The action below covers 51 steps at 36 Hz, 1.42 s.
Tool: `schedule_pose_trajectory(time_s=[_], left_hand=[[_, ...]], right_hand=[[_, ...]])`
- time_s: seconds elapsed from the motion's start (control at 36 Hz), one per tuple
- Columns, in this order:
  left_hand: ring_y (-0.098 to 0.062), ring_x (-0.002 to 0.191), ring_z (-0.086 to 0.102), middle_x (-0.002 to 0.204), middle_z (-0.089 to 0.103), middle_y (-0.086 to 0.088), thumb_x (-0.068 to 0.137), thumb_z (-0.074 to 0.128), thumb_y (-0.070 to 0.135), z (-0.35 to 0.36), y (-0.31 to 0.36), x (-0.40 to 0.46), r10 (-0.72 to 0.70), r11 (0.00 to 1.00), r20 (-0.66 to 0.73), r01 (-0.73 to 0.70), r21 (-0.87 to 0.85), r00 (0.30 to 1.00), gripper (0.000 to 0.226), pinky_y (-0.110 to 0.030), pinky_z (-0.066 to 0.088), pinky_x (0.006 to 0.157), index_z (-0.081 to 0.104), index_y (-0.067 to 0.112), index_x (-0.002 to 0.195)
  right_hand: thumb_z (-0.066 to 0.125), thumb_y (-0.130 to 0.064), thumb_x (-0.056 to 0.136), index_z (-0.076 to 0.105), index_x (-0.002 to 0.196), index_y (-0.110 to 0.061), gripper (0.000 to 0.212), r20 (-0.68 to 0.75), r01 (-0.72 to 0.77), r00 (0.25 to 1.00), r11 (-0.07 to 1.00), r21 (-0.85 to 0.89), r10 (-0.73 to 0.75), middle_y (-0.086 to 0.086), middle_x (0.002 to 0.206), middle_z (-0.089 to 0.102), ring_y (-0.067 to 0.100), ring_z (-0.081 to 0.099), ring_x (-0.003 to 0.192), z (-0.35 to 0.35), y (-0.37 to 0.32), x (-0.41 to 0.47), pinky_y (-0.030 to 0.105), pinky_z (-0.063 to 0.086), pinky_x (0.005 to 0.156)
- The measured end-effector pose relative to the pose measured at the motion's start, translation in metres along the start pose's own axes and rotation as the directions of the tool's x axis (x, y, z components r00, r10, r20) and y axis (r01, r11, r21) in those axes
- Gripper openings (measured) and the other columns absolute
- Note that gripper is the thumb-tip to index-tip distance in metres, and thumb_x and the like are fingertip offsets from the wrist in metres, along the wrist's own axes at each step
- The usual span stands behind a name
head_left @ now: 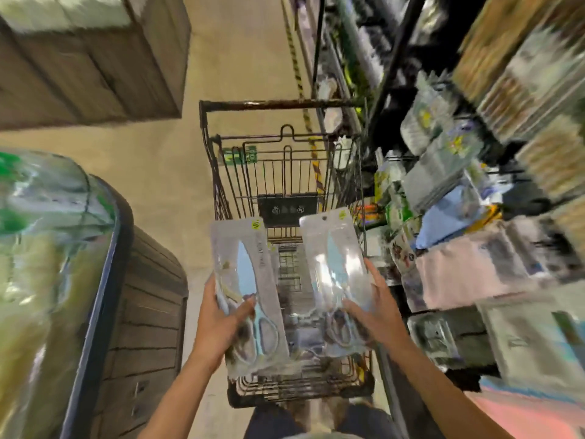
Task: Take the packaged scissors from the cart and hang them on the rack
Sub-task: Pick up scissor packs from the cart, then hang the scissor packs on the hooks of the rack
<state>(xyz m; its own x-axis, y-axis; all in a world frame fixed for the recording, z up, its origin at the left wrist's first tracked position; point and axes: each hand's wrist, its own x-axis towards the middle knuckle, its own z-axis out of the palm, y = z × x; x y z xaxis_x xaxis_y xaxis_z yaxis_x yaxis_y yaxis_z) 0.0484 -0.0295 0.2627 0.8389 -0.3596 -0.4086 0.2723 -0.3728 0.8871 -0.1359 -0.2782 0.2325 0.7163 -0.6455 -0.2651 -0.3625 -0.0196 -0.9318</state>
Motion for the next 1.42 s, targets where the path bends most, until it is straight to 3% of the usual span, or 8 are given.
schedule_pose_trajectory(time_s=[0.08, 0.31, 0.47, 0.58, 0.89, 1.0, 1.19, 1.42], left_hand=[[-0.017, 0.121, 0.066, 0.138, 0.064, 0.008, 0.080, 0.088, 0.033, -0.006, 0.010, -0.014, 0.051, 0.999, 0.043, -0.051, 0.000, 0.998, 0.083, -0.048, 0.054, 0.104, 0.040, 0.046, 0.146], [-0.023, 0.145, 0.048, 0.163, 0.040, 0.012, 0.082, 0.087, 0.023, -0.008, 0.032, -0.052, 0.214, 0.976, 0.150, -0.218, 0.010, 0.965, 0.104, -0.058, 0.043, 0.115, 0.022, 0.059, 0.154], [0.003, 0.136, 0.050, 0.161, 0.036, 0.027, 0.080, 0.087, 0.023, 0.015, 0.052, -0.092, 0.370, 0.926, 0.196, -0.378, 0.004, 0.908, 0.104, -0.039, 0.051, 0.111, 0.023, 0.067, 0.151], [-0.023, 0.146, 0.045, 0.165, 0.036, 0.015, 0.084, 0.085, 0.016, 0.038, 0.058, -0.126, 0.392, 0.917, 0.229, -0.399, -0.015, 0.891, 0.102, -0.059, 0.046, 0.113, 0.025, 0.062, 0.153], [-0.009, 0.140, 0.052, 0.156, 0.045, 0.025, 0.078, 0.086, 0.020, 0.093, 0.078, -0.233, 0.494, 0.856, 0.426, -0.511, -0.083, 0.758, 0.105, -0.056, 0.048, 0.112, 0.027, 0.059, 0.155], [-0.006, 0.137, 0.055, 0.156, 0.046, 0.023, 0.080, 0.086, 0.017, 0.104, 0.080, -0.260, 0.548, 0.813, 0.502, -0.567, -0.132, 0.669, 0.104, -0.048, 0.053, 0.108, 0.027, 0.060, 0.154], [-0.024, 0.138, 0.056, 0.159, 0.048, 0.005, 0.075, 0.088, 0.028, 0.120, 0.092, -0.287, 0.529, 0.798, 0.657, -0.578, -0.169, 0.538, 0.107, -0.062, 0.048, 0.109, 0.023, 0.070, 0.149], [-0.011, 0.146, 0.046, 0.159, 0.042, 0.024, 0.078, 0.088, 0.015, 0.132, 0.082, -0.306, 0.561, 0.740, 0.774, -0.597, -0.310, 0.293, 0.105, -0.052, 0.042, 0.118, 0.029, 0.054, 0.156]], right_hand=[[0.084, -0.001, 0.080, 0.037, 0.143, -0.048, 0.092, -0.094, 0.032, 0.995, 0.999, 0.029, -0.029, -0.035, 0.136, 0.054, -0.017, 0.055, 0.120, -0.012, -0.010, -0.025, 0.004, 0.046, 0.093], [0.085, -0.009, 0.082, 0.040, 0.147, -0.054, 0.091, -0.193, 0.085, 0.980, 0.985, 0.148, -0.055, -0.034, 0.138, 0.056, -0.007, 0.058, 0.125, -0.037, -0.021, -0.092, 0.009, 0.051, 0.089], [0.087, -0.013, 0.080, 0.043, 0.139, -0.063, 0.089, -0.281, 0.135, 0.956, 0.978, 0.157, -0.087, -0.049, 0.128, 0.052, -0.024, 0.050, 0.117, -0.062, -0.026, -0.139, -0.003, 0.044, 0.082], [0.087, -0.014, 0.080, 0.042, 0.133, -0.068, 0.088, -0.346, 0.176, 0.931, 0.975, 0.139, -0.119, -0.048, 0.124, 0.054, -0.019, 0.056, 0.114, -0.084, -0.023, -0.180, 0.002, 0.048, 0.083], [0.083, -0.014, 0.085, 0.036, 0.152, -0.043, 0.087, -0.524, 0.273, 0.831, 0.958, 0.092, -0.187, -0.027, 0.150, 0.047, -0.003, 0.049, 0.135, -0.132, -0.012, -0.303, 0.016, 0.049, 0.102], [0.084, -0.013, 0.083, 0.038, 0.151, -0.043, 0.088, -0.622, 0.295, 0.759, 0.953, 0.068, -0.191, -0.009, 0.159, 0.043, -0.002, 0.047, 0.138, -0.139, -0.013, -0.349, 0.017, 0.046, 0.106], [0.084, -0.015, 0.083, 0.038, 0.142, -0.060, 0.087, -0.784, 0.262, 0.595, 0.965, -0.016, -0.175, -0.046, 0.135, 0.048, -0.014, 0.052, 0.125, -0.134, -0.026, -0.430, 0.013, 0.050, 0.099], [0.084, -0.013, 0.084, 0.036, 0.152, -0.045, 0.090, -0.925, 0.202, 0.366, 0.979, -0.031, -0.105, -0.036, 0.129, 0.059, -0.003, 0.063, 0.117, -0.089, -0.026, -0.507, 0.027, 0.060, 0.092]])
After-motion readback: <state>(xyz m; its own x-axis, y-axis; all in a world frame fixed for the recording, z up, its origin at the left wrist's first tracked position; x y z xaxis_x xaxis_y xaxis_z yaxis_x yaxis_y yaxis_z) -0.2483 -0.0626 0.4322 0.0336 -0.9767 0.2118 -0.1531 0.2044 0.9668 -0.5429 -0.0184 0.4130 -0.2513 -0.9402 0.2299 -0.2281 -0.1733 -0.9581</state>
